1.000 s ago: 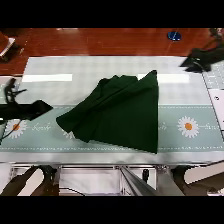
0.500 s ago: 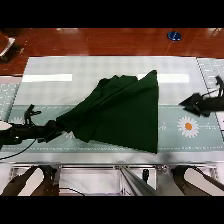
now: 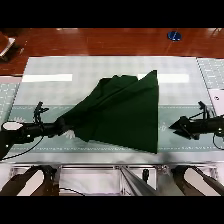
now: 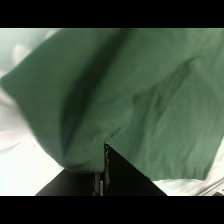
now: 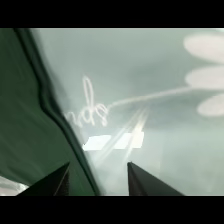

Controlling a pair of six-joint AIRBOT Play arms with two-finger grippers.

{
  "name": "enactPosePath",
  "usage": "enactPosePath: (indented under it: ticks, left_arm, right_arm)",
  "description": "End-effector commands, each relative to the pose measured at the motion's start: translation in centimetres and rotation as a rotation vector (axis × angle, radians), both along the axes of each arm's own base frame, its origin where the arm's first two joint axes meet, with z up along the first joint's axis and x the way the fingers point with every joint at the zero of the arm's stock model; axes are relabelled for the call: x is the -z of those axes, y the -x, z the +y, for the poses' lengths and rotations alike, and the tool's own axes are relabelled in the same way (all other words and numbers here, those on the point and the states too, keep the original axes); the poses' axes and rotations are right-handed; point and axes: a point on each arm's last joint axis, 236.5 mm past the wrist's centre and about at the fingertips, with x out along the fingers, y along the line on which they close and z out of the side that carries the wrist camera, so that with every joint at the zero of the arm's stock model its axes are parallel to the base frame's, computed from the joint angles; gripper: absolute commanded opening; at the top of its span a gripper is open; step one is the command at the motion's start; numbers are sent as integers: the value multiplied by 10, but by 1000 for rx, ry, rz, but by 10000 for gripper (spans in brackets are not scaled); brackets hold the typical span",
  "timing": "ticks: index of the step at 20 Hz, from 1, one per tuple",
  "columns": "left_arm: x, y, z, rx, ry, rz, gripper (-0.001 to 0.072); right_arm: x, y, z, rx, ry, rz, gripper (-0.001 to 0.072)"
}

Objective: Fold the shirts.

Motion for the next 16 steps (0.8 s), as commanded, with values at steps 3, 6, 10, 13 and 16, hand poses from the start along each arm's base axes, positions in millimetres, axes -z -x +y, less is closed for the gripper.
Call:
enactPosePath:
  ticks: [3,6,10,13,16]
  left_arm:
    - [-13,-11,-3,19,9,-42,19]
    - [-13,-11,-4,20,12,-42,19]
    - [-14,-12,-5,15,19,-43,19]
    - [-19,-15,-9,3,42,-52,19]
    - [-37,-32,-11,-17,78,-115,19]
  right_arm:
    - [17,39,33,-190,4,148,415]
    - [23,44,58,-246,-46,192,415]
    - [26,31,97,-274,-103,156,415]
    - [19,6,115,-291,-96,77,336]
    - [-13,-43,141,-312,-150,-118,20]
